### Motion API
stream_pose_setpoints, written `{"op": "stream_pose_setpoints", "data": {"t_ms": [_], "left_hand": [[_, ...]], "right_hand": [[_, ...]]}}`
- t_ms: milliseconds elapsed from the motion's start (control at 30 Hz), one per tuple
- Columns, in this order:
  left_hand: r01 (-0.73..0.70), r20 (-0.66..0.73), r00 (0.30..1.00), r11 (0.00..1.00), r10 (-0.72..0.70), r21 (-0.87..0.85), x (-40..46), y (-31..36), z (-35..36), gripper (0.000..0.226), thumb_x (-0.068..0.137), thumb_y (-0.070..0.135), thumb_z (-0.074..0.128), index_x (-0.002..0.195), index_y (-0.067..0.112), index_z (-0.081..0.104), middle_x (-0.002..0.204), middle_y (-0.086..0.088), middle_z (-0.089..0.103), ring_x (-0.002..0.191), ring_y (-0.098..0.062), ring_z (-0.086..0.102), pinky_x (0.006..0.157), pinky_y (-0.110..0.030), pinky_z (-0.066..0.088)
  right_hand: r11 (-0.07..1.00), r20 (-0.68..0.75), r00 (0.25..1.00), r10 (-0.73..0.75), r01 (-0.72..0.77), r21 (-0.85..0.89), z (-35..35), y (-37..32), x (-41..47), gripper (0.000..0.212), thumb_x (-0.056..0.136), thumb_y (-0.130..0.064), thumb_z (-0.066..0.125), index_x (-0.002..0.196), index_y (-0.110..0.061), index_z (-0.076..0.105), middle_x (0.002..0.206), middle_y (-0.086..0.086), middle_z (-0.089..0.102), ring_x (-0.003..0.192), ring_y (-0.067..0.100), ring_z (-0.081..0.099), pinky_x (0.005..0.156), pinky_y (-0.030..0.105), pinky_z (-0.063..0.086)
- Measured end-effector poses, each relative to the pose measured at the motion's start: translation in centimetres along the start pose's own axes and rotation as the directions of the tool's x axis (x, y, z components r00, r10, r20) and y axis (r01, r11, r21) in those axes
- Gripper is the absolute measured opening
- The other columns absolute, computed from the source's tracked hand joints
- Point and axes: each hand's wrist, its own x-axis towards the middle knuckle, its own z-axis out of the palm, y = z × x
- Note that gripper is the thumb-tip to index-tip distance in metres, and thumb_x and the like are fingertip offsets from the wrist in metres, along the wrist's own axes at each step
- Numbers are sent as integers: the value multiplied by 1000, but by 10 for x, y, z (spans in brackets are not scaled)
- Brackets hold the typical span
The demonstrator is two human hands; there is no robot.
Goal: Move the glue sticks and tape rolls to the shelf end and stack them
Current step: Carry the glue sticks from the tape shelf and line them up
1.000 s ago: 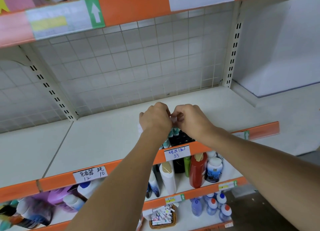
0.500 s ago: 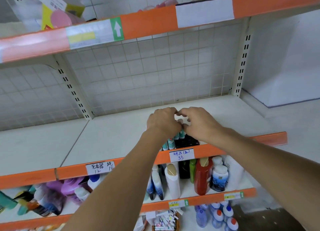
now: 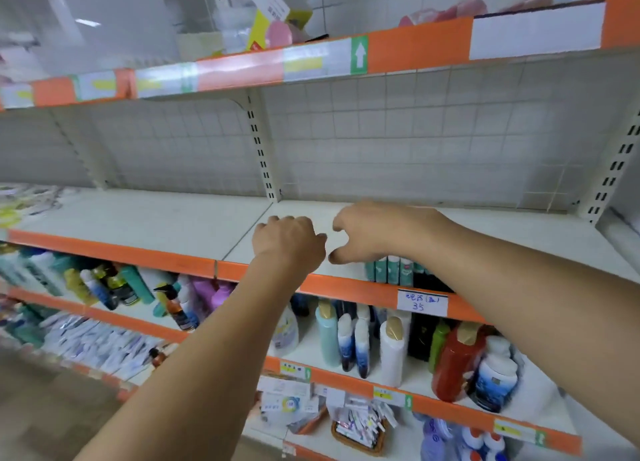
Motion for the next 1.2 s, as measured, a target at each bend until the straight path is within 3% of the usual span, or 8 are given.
{"op": "stream_pose_setpoints", "data": {"t_ms": [133,300,433,533,633,700,933,1200], "left_hand": [[146,111,983,989,-145,-1,-18,-56,20,52,100,54,32,130,18,55,130,-6,60,121,-28,50,96,-39,38],[253,147,957,967,-250,-4,-29,-116,38,60,99,58,24,126,17,57,125,-8,62,114,-31,56,91,-40,43],[284,105,953,958,-285,21,-30,-166,43,60,99,55,16,131,24,56,122,-9,61,112,-32,56,84,-42,43],[315,16,949,949,-315,-9,-29,-205,41,60,101,56,21,115,15,62,118,-13,63,112,-33,57,88,-40,42],[343,2,939,939,-343,3,-24,-244,42,62,101,57,19,118,15,61,119,-13,62,113,-33,56,90,-42,43],[378,4,926,926,-378,-4,-19,-273,48,64,100,59,17,122,17,61,127,-11,60,119,-30,53,96,-43,42],[443,65,894,896,-443,8,-12,-350,78,63,100,60,18,129,17,53,132,-8,53,128,-29,44,105,-44,34],[543,102,833,839,-544,37,3,-452,89,64,99,62,19,126,15,55,130,-9,55,124,-30,48,104,-44,37]], "right_hand": [[993,146,985,-94,104,-61,18,-32,23,66,86,-62,57,135,-18,54,132,5,58,117,27,57,96,45,50],[955,268,937,-226,267,-127,29,-85,49,58,77,-69,60,118,-28,61,115,-1,65,100,23,63,89,44,53],[923,239,913,-331,366,-120,27,-133,82,64,82,-63,60,131,-22,57,124,2,62,110,25,61,91,43,52],[899,248,891,-381,420,-126,29,-168,109,56,83,-59,61,123,-20,60,112,3,64,97,24,63,78,37,53],[880,230,875,-426,460,-121,34,-206,138,44,85,-55,63,111,-20,58,105,3,60,90,22,60,65,32,46],[869,163,871,-463,482,-113,39,-230,157,37,85,-51,63,106,-22,58,104,4,55,89,23,58,73,36,51],[803,99,807,-582,590,-84,63,-300,216,63,86,-53,61,138,-25,42,126,6,49,112,28,51,92,41,46],[741,104,749,-654,662,-112,68,-390,302,57,85,-56,59,131,-22,49,125,4,48,114,26,50,94,42,47]]}}
